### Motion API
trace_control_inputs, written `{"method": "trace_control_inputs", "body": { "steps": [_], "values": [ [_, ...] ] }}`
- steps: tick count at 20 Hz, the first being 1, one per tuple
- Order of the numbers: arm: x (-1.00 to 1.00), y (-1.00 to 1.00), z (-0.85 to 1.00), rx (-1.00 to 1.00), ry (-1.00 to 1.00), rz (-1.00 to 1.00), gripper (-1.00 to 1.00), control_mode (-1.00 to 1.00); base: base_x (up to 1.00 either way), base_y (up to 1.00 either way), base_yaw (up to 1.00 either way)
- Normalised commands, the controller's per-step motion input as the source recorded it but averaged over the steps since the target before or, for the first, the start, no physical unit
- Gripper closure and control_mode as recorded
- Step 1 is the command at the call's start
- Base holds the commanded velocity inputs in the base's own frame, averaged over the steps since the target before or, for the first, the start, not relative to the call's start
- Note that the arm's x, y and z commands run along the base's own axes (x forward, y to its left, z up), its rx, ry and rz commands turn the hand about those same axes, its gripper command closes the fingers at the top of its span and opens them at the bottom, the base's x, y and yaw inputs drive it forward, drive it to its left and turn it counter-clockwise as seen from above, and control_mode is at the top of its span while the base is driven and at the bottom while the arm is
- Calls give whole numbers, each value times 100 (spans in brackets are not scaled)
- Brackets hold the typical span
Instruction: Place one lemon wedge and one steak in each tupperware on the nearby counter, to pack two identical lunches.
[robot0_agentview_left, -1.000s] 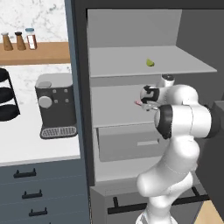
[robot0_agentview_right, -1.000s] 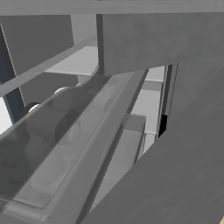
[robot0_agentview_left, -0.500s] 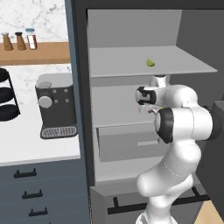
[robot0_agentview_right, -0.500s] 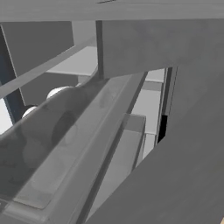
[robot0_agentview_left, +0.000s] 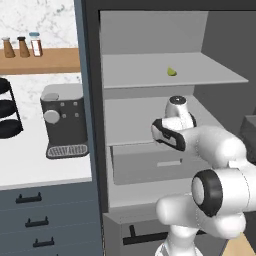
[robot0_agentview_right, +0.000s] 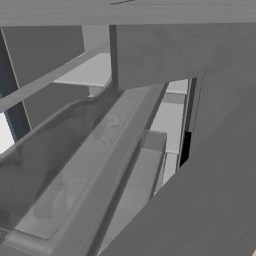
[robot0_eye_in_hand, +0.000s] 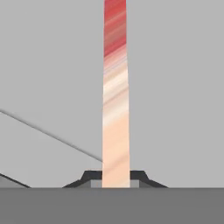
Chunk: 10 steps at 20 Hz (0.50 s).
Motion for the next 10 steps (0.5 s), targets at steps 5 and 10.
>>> {"method": "trace_control_inputs", "body": {
  "steps": [5, 10],
  "values": [
    [-100, 18, 44, 0, 0, 4, 100, -100, 0, 0, 0],
    [-100, 13, 38, 0, 0, 3, 100, -100, 0, 0, 0]
  ]
}}
